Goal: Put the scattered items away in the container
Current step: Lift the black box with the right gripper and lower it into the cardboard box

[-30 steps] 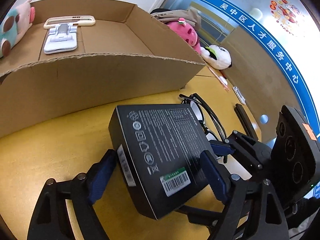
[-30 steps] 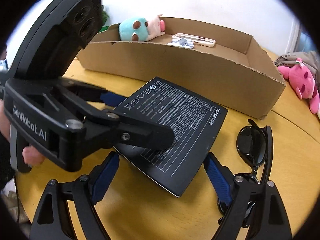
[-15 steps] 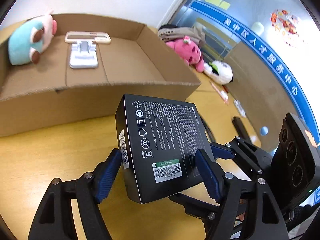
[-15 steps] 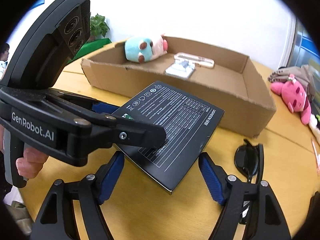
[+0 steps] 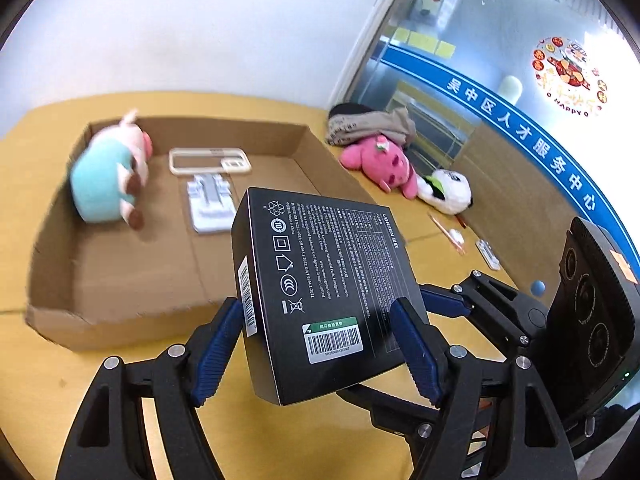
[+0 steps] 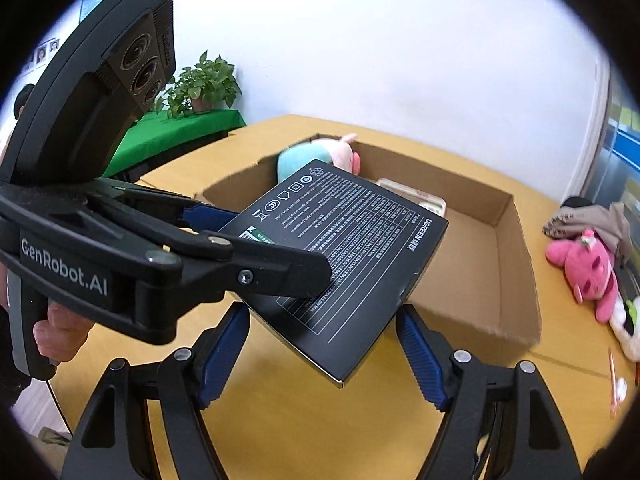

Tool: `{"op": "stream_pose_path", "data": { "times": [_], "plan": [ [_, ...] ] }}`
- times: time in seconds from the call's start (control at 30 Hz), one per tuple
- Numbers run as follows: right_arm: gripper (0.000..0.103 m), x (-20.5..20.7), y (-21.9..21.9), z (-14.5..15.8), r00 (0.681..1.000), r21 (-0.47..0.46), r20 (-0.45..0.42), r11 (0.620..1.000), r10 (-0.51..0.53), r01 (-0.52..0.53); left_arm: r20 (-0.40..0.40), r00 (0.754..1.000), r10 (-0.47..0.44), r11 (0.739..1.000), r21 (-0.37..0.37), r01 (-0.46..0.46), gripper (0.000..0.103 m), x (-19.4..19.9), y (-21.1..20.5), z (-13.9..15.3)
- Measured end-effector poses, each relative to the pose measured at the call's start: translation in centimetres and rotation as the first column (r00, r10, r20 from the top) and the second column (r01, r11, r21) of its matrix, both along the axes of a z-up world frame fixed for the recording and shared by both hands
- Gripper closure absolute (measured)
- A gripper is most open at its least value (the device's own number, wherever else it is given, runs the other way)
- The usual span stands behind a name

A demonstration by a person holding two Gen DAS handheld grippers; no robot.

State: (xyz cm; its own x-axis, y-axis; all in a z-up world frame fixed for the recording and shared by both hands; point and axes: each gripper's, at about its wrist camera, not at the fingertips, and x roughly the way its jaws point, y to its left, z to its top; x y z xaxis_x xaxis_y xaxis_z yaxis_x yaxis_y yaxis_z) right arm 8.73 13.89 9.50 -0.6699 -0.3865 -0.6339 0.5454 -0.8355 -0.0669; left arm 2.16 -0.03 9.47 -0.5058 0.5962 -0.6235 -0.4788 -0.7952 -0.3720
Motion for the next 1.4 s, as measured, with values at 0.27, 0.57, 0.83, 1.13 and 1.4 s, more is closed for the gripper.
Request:
{"op": "stream_pose_path", "data": {
  "times": [0.27,0.57,0.83,1.13,1.4],
  "plan": [
    [0.028,-3.7,-3.2,2.3,0.997,-0.033,-0.034,0.997,0.072,-0.074,-0.038,0.997,0.070,0.998,0.004,-0.070,0.024,-3.1,-4.1,2.4],
    [0.028,-8.8,-7.4,1.6,0.988,-0.041,0.027,0.988,0.151,-0.150,0.020,0.990,0.140,0.990,0.006,-0.140,0.024,-7.8,-8.1,1.1],
    [0.028,-12.9,-10.1,-1.1,0.975,-0.068,0.127,0.983,0.180,-0.172,0.106,0.978,0.178,0.984,0.000,-0.179,0.024,-11.3,-10.3,-2.1],
    [0.029,-15.7,-11.6,-4.8,0.949,-0.069,0.268,0.985,0.169,-0.156,0.201,0.960,0.196,0.981,-0.038,-0.193,0.024,-13.2,-11.0,-5.9],
    [0.029,-17.8,-12.4,-6.6,0.894,-0.096,0.410,0.983,0.183,-0.158,0.227,0.949,0.221,0.972,-0.128,-0.196,0.024,-13.8,-10.7,-7.0]
  ]
}}
